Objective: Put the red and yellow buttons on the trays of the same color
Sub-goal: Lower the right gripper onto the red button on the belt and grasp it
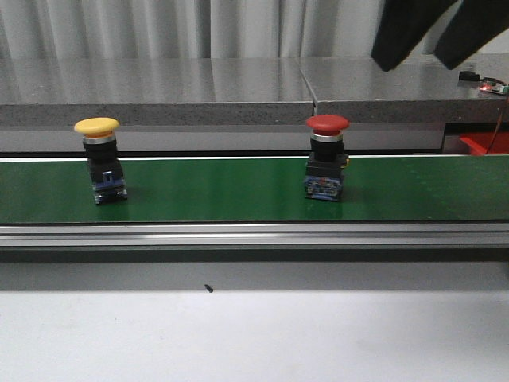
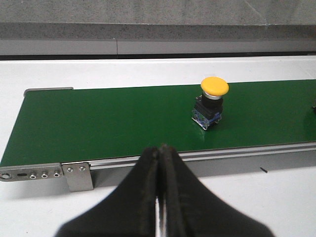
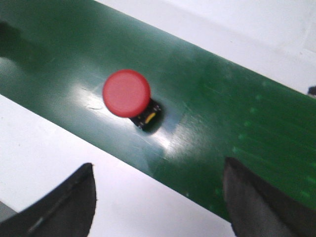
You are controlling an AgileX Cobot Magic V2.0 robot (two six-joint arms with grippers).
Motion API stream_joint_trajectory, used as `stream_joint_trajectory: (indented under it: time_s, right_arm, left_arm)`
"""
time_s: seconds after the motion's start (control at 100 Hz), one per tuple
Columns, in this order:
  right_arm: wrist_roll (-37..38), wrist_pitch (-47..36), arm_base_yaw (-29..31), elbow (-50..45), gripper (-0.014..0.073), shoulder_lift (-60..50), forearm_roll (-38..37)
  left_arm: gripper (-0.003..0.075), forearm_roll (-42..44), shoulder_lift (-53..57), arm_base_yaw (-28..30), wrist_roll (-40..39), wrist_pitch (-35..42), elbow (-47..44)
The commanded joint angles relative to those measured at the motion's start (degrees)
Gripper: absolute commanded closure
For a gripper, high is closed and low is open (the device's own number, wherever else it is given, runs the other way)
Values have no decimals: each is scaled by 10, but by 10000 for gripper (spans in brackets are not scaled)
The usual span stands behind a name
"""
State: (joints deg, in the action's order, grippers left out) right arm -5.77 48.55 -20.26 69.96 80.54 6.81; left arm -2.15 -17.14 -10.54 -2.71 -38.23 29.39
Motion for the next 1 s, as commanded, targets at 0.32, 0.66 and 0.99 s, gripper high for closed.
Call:
stream_joint_trajectory:
  time_s: [0.32, 0.66, 0.99]
  right_arm:
    - [-30, -38, -7, 71, 53, 95, 9]
    - [-38, -55, -7, 71, 237, 140, 8]
    - [-38, -44, 12, 71, 436, 98, -19]
  left_arm:
    - [739, -3, -6, -4, -6, 40, 14]
    - [739, -3, -6, -4, -6, 40, 14]
    - [739, -3, -6, -4, -6, 40, 14]
